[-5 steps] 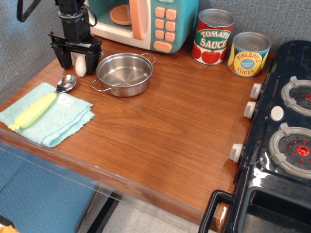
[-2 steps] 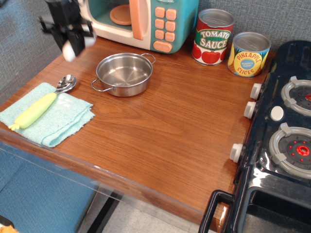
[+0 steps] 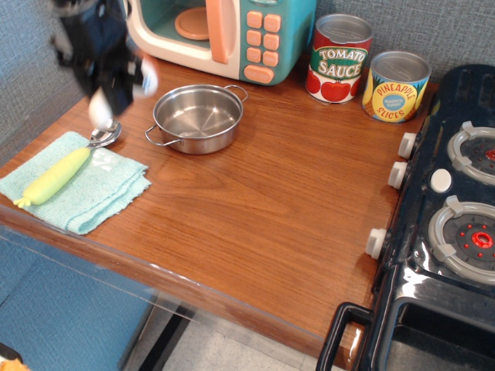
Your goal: Pick up mushroom and place it to the right side of the towel.
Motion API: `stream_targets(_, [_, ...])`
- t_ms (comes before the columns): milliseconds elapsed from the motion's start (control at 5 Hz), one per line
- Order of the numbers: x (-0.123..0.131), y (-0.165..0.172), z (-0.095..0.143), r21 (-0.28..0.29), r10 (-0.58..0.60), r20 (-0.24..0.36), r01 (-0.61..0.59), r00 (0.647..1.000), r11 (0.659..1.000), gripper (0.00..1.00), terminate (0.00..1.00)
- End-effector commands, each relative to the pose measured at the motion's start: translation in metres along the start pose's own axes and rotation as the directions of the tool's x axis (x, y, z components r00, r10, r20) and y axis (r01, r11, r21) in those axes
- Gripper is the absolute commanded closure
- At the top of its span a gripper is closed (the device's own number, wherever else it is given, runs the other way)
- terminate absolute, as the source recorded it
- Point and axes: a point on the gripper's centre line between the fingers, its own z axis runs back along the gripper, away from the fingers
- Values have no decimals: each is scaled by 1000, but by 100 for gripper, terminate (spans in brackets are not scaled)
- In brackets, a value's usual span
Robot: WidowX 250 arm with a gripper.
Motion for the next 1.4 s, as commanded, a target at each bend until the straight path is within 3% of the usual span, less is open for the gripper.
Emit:
stream_targets(0, [-40, -42, -8, 45, -148, -6, 148, 989, 988, 100, 0])
stream_targets(400, [-36, -56, -30, 48, -151, -49, 153, 987, 987, 100, 0])
stream_targets(600, [-42, -62, -27, 55, -185, -47, 188, 982, 981, 0, 0])
stream_targets(1200, [-44, -49, 14, 26, -144, 30, 144, 989, 989, 0, 0])
